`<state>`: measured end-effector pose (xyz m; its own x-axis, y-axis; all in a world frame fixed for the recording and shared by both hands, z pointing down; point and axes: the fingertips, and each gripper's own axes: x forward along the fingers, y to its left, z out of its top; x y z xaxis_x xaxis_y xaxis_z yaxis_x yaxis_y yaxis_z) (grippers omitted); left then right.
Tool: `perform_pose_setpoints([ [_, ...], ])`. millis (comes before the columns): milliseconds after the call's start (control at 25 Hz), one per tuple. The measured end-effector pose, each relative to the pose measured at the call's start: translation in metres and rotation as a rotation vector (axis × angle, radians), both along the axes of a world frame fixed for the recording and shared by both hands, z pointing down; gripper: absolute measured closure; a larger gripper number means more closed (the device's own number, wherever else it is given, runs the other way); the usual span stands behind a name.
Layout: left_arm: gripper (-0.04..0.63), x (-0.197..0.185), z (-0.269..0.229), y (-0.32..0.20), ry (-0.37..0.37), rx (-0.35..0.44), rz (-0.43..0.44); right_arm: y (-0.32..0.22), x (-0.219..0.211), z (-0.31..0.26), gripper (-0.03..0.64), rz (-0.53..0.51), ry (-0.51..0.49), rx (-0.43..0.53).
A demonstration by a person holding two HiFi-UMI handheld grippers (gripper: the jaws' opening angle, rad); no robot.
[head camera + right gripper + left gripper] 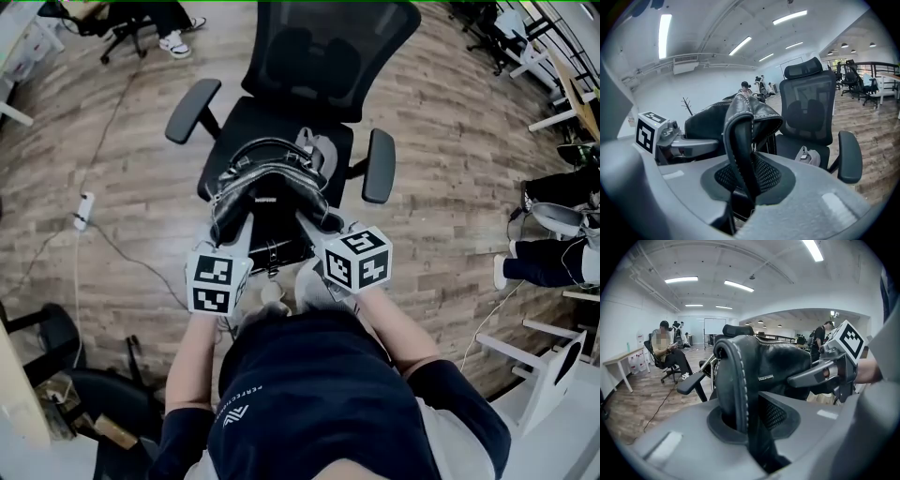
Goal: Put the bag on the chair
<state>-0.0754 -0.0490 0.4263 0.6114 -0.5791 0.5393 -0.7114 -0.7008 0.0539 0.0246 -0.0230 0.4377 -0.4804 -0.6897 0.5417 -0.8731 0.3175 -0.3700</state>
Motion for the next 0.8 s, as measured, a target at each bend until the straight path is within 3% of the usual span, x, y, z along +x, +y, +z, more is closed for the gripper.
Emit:
perform_pose_setpoints([
  [400,0.515,0.023,0.021,-0.059,-0.024,-0.035,-0.190,-0.080,0.027,0.022,0.552,-0.168,-0.020,-0.017],
  [800,0.515,0.011,0.048,-0.088,-0.055,-0.072,-0.371,-0.127,0.015,0.052,0.552,-0.331,-0.028,-0.029],
])
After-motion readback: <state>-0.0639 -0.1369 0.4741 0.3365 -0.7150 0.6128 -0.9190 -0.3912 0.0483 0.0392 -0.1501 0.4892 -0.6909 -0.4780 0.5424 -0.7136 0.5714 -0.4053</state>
